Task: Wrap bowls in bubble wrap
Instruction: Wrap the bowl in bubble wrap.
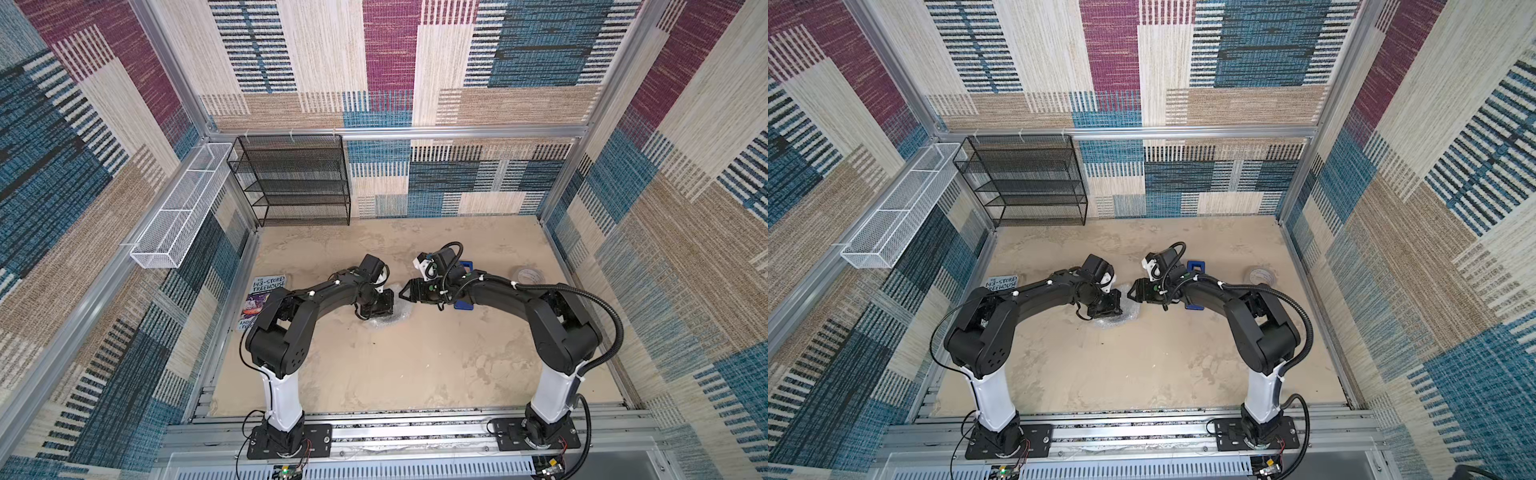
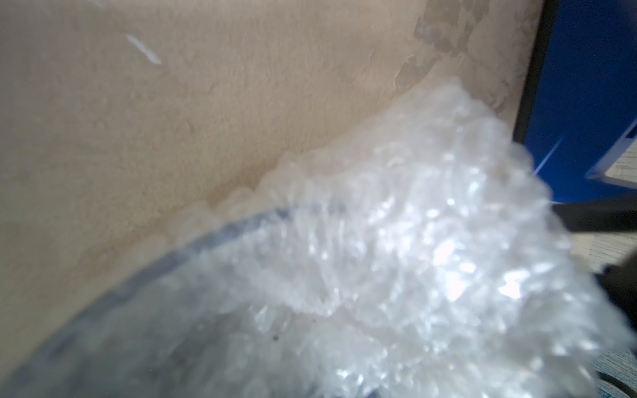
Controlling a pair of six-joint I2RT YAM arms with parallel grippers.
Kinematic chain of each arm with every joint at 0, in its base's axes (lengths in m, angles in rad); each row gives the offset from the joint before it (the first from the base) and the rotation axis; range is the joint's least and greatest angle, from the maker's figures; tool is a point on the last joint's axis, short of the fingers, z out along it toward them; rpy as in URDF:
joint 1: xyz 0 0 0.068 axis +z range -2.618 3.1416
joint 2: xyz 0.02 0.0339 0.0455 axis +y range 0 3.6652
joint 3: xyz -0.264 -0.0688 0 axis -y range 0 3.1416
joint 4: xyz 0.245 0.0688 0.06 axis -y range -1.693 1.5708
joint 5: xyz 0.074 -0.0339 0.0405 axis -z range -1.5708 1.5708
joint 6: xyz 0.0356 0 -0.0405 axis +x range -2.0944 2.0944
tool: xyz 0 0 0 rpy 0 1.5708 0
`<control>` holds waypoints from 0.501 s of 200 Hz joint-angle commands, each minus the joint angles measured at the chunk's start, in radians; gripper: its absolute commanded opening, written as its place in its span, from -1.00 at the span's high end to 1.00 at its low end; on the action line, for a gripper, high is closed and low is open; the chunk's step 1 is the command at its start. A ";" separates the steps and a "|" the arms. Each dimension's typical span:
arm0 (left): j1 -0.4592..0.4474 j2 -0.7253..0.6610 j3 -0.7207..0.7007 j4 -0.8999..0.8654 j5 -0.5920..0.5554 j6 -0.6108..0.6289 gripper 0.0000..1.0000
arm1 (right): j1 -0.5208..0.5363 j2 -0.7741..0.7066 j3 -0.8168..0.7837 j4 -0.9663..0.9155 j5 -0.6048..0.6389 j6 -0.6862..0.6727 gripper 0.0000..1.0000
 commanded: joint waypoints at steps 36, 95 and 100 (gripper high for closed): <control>-0.004 0.008 0.018 -0.030 -0.005 0.036 1.00 | 0.005 -0.011 -0.047 0.118 -0.107 -0.042 -0.25; -0.012 0.008 0.025 -0.029 0.012 0.064 1.00 | 0.010 0.031 -0.037 0.132 -0.126 -0.026 -0.22; -0.013 0.009 0.025 -0.029 0.012 0.065 1.00 | 0.012 0.037 -0.029 0.129 -0.123 -0.027 -0.22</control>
